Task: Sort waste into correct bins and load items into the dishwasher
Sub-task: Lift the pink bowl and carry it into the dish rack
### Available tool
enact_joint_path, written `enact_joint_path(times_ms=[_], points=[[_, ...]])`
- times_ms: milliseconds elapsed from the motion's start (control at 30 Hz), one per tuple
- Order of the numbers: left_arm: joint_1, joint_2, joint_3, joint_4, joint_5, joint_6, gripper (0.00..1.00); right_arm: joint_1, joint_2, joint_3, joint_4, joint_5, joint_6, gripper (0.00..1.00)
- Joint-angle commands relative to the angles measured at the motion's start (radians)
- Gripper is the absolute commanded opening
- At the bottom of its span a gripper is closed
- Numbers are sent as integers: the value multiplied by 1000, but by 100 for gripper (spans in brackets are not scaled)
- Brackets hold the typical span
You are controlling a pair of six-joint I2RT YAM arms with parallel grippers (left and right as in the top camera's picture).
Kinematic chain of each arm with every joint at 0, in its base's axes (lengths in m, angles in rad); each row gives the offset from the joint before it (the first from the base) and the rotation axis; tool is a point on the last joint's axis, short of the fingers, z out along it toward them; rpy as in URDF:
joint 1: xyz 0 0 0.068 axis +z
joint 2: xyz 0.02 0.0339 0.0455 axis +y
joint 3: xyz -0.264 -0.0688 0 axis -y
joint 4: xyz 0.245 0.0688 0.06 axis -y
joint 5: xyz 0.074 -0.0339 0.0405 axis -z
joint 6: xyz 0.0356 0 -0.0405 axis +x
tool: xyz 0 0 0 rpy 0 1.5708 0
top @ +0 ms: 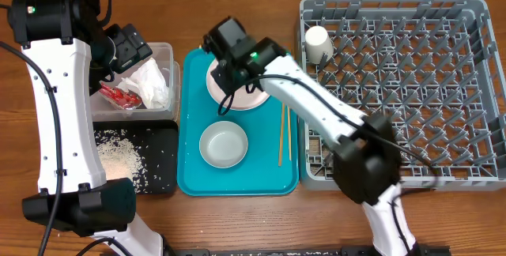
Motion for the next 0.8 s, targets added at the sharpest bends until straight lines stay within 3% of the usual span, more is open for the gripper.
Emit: enact_joint_path(times_ms=[0,200,367,600,767], points=[[-1,-9,2,-2,3,12,100,-54,-186,55,-49,-130,72,4],[-1,-9,2,-2,3,12,100,-232,-270,55,-249,-509,59,4],[-1,-9,2,-2,3,12,100,-400,-270,29,-410,-740,-95,4],[-1,-9,2,-2,3,12,100,-598,-269,-55,-484,-1053,-261,4],[-1,-9,2,-2,3,12,100,-698,-269,-158,-459,-1160,-324,4]])
